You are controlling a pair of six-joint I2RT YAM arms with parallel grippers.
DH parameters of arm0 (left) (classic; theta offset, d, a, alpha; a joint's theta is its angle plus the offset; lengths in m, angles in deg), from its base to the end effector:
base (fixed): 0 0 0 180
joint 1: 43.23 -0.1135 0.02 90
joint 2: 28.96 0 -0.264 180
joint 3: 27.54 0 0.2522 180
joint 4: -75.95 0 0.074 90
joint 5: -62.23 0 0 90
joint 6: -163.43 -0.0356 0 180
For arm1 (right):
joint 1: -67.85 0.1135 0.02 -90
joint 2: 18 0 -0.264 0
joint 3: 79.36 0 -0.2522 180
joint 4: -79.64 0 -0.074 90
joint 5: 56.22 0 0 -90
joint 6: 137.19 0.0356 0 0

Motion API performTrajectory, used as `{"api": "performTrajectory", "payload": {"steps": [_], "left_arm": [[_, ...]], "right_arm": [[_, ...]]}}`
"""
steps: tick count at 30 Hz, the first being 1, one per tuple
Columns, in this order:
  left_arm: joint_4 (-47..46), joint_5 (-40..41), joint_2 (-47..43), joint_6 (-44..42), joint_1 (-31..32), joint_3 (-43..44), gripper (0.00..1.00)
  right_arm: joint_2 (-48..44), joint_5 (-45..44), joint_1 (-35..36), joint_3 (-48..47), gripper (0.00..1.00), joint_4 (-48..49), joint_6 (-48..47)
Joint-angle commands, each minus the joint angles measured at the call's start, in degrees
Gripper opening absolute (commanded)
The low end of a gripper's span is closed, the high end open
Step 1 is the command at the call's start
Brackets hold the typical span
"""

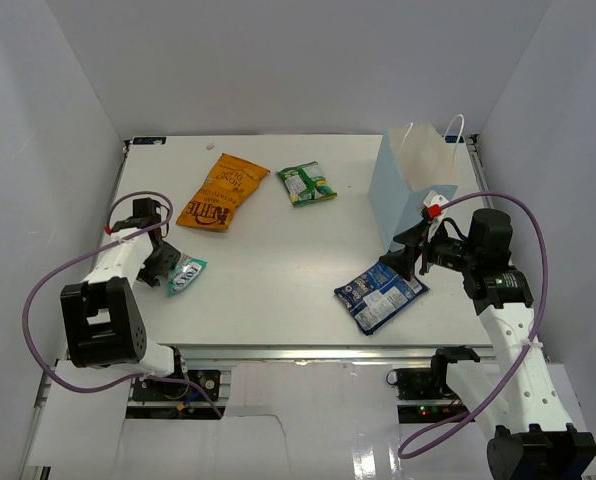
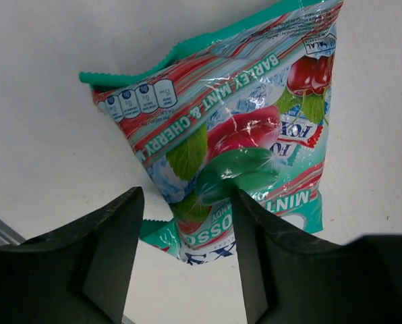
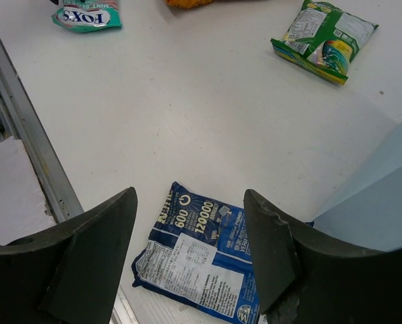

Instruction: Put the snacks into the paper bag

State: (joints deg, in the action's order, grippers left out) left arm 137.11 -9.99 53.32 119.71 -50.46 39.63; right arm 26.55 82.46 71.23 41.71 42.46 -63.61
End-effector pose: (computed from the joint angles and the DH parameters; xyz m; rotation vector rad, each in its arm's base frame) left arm 0.2502 0.0427 0.2045 -1.3069 2.4751 0.3000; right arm 0.1642 0.0365 0.3236 -0.8443 1.6839 0.6747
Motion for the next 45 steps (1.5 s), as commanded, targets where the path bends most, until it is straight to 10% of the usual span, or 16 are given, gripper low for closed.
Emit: {"api": "performTrajectory", "payload": {"steps": [1,9,14,22,27,35,45], "left_arm": [[-3.27,-3.88,1.74,-3.65,-1.39,1.96,0.64],[-7.57,-10.03,-1.05,-9.7,-2.18,0.82,0.14],[-13.71,-24.04,-8.7,-16.3,-2.18,-1.72,0.0],[-27.7,-58.97,-20.48,-18.07,0.71,-8.14,0.0],[-36.66,-70.85,-22.86,-16.14,8.78,-10.16,0.0],[-52.75,-70.52,-22.96,-10.69,25.32,-9.82,0.0],[-55.57,-68.32,-19.44,-9.72,32.44,-7.44,0.0]], "right_arm": [[-0.7,1.94,-0.04,0.08,0.71,1.45,-0.8],[-1.93,3.87,-0.04,0.78,0.71,1.01,-2.47],[-2.19,11.67,-0.04,0.17,0.71,-3.29,-9.48],[4.47,19.25,0.75,-10.79,0.68,-18.14,-19.78],[9.31,17.85,4.0,-14.34,0.66,-12.73,-8.34],[9.49,-6.73,22.8,-8.45,0.84,14.35,23.43],[19.24,-7.91,24.92,-8.36,0.89,22.71,38.83]]}}
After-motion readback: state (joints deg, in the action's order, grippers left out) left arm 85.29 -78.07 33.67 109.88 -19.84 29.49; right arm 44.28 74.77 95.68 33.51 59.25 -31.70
